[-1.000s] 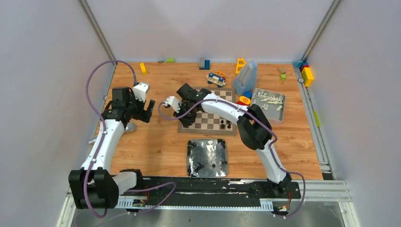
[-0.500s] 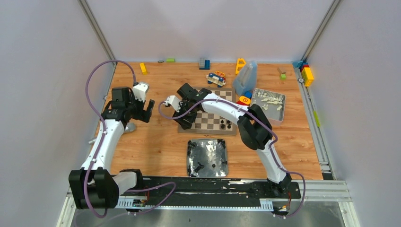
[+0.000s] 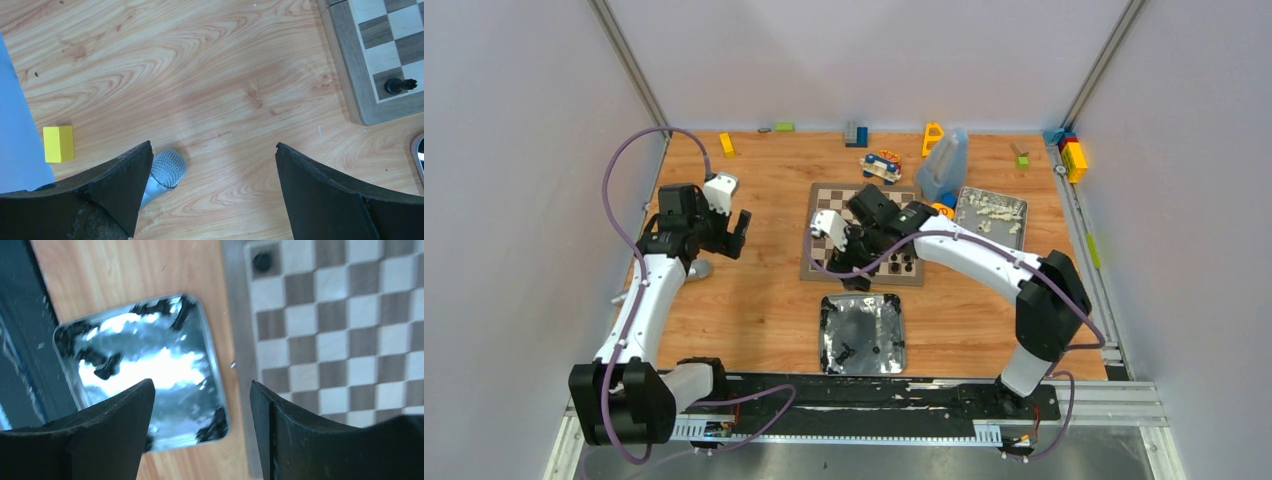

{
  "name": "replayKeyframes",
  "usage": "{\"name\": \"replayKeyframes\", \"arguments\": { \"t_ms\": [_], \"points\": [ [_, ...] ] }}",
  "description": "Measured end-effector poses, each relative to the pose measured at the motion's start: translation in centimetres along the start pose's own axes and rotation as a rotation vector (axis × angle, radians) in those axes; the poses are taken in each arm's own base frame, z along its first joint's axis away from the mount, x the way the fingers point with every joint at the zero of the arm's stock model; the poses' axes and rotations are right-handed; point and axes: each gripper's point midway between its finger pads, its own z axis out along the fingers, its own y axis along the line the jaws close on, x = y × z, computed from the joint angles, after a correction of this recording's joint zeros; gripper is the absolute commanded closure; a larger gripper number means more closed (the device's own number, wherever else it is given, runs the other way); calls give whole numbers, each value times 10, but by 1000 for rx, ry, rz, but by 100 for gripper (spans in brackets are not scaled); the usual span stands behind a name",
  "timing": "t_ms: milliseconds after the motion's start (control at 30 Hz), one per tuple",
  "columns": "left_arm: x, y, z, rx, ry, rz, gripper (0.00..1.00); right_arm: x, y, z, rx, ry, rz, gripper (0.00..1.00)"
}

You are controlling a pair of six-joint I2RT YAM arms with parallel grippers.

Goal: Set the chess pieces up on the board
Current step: Place the chess piece on the chessboard, then pick up the chess piece from the storage box.

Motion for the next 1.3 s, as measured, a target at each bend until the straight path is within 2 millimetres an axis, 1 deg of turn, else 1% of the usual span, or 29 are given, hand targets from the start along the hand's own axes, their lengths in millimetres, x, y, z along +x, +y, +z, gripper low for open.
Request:
{"name": "replayKeyframes", "arguments": {
  "t_ms": [67, 100, 167, 267, 333, 400, 533, 667, 767, 1067, 1200, 1300],
  "points": [
    [-2, -2, -1, 8, -12, 4, 0, 23, 16, -6, -35, 24, -2, 29],
    [-4, -3, -3, 15, -20, 5, 0, 32, 22, -6, -51, 33, -3, 30],
    [-6, -6, -4, 29, -34, 10, 0, 61, 38, -3, -99, 72, 8, 30],
    [-9, -10, -7, 51, -53, 15, 0, 99, 60, 3, -169, 140, 40, 30],
    [-10, -12, -7, 65, -62, 18, 0, 114, 71, 7, -202, 170, 48, 30],
    [-10, -15, -7, 78, -64, 18, 0, 124, 81, 10, -232, 190, 46, 31],
    [-11, -17, -7, 92, -68, 19, 0, 128, 97, 15, -270, 198, 22, 32],
    [-11, -18, -7, 97, -70, 22, 0, 130, 105, 19, -286, 195, -1, 33],
    [-11, -18, -7, 100, -71, 25, 0, 132, 110, 23, -293, 198, -14, 36],
    [-11, -18, -7, 100, -71, 32, 0, 136, 115, 34, -303, 217, -29, 55],
    [-11, -18, -7, 100, -71, 32, 0, 138, 116, 36, -303, 225, -31, 64],
    [-11, -18, -6, 100, -70, 32, 0, 139, 115, 36, -299, 228, -32, 73]
  ]
}}
